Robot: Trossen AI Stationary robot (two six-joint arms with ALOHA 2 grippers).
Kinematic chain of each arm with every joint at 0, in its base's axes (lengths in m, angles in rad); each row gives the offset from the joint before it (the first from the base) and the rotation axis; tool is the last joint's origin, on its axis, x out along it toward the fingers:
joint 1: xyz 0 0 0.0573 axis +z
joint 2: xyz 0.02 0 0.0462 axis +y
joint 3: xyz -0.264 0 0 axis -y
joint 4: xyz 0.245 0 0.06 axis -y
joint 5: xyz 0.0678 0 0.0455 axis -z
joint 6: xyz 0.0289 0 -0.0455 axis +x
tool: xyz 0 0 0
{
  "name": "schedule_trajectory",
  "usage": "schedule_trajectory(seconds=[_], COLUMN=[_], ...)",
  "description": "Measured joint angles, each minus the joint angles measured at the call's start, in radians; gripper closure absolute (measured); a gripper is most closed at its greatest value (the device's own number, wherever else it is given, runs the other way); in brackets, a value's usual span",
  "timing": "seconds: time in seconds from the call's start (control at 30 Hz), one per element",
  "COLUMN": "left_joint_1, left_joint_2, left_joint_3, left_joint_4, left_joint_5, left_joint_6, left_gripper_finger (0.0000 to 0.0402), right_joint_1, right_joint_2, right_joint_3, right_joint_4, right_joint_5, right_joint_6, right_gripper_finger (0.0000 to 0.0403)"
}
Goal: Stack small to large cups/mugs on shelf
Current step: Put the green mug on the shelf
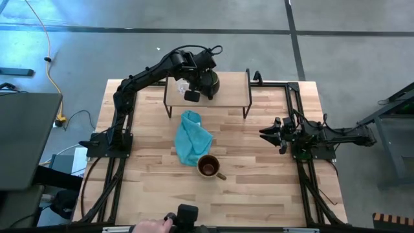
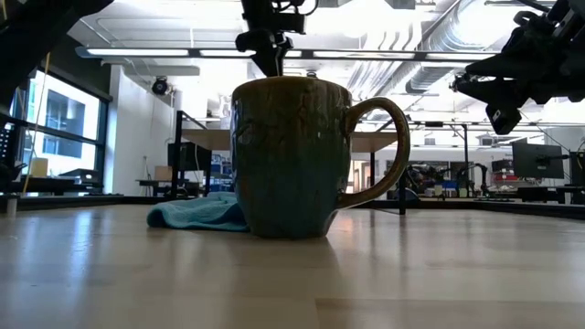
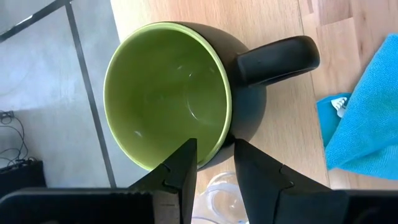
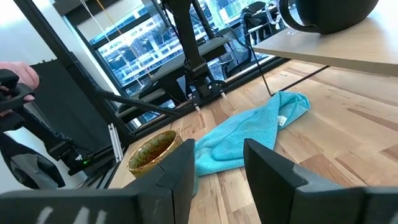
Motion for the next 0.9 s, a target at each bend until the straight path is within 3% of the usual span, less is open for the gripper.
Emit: schedule_trajectory(seconds=[0.9], left_joint_1=[0.014], left_joint_2=[0.000], left_joint_3=[0.000], left_joint_4=[-0.001], left_joint_5=[-0.018], left_joint_6=[-0.001], left_gripper_finger=[0.0307], right_joint_1=[0.000], right_joint_2=[0.000], right_joint_3=[0.000], right_joint_4=[-0.001], right_joint_5=[0.000], right_joint_6=[0.000], right_gripper_finger=[0.0275])
